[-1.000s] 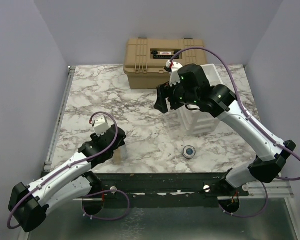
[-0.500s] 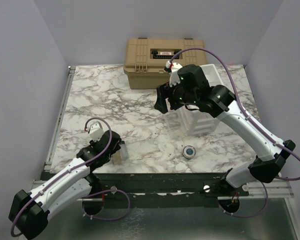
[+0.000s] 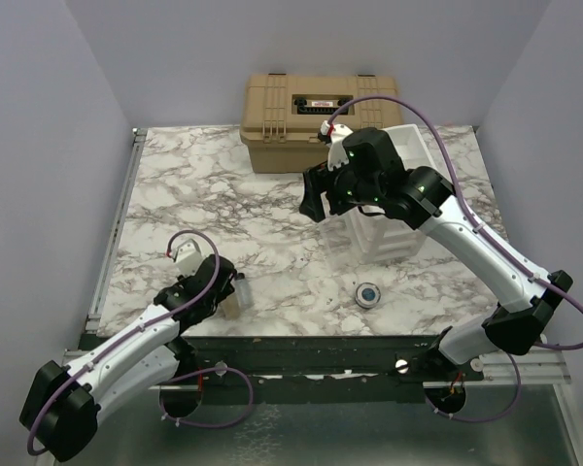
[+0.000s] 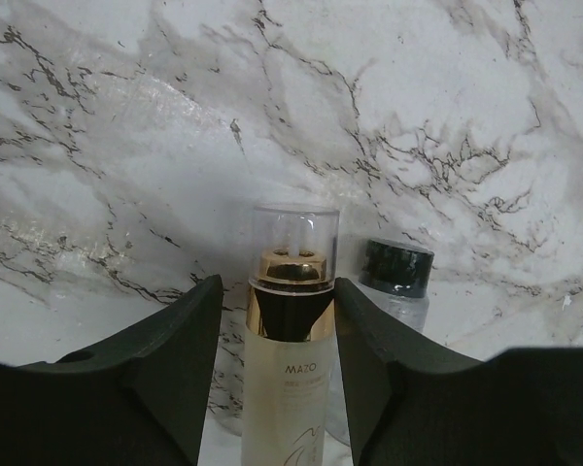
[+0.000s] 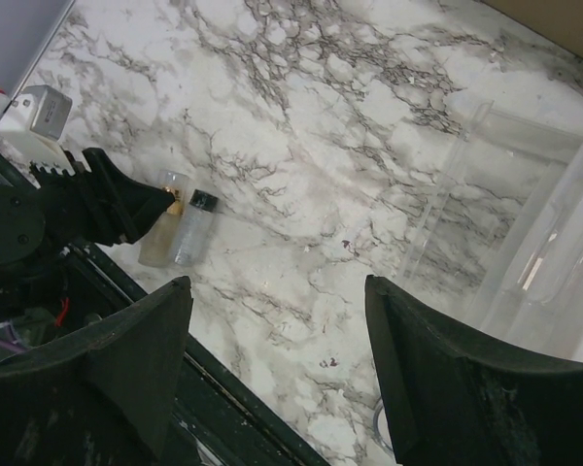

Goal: Organize the makeup
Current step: Pick up the makeup from the corner of the board.

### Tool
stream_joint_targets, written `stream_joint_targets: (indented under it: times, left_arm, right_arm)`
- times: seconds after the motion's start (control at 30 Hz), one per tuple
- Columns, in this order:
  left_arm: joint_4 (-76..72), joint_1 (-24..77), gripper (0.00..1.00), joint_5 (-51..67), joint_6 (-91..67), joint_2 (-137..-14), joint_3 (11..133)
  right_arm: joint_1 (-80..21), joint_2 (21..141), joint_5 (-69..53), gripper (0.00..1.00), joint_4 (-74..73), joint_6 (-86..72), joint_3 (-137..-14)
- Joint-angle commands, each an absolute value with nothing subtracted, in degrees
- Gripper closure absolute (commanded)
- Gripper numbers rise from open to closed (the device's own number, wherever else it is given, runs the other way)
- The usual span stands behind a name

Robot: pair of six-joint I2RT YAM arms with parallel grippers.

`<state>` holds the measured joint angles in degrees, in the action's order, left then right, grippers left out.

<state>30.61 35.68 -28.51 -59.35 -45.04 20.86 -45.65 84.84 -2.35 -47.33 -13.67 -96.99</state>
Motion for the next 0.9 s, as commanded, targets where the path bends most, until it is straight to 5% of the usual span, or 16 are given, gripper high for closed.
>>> stream_joint_targets:
  times: [0.0, 0.43, 0.87]
  left_arm:
    - [28.7, 35.2, 0.49, -27.8, -58.0, -46.2, 20.5]
    - [22.4, 34.3, 0.50, -25.4, -56.9, -50.4, 18.4]
    - [21.9, 33.5, 0.74, -26.1, -52.7, -47.7, 23.9]
  right_arm:
    - [-45.7, 84.5, -2.5, 0.23, -45.7, -13.5, -96.3]
    - [-45.7, 84.9, -3.5, 0.22, -44.8, -14.0, -94.4]
    - [-45.7, 83.6, -8.6, 0.22, -39.7, -17.5, -88.1]
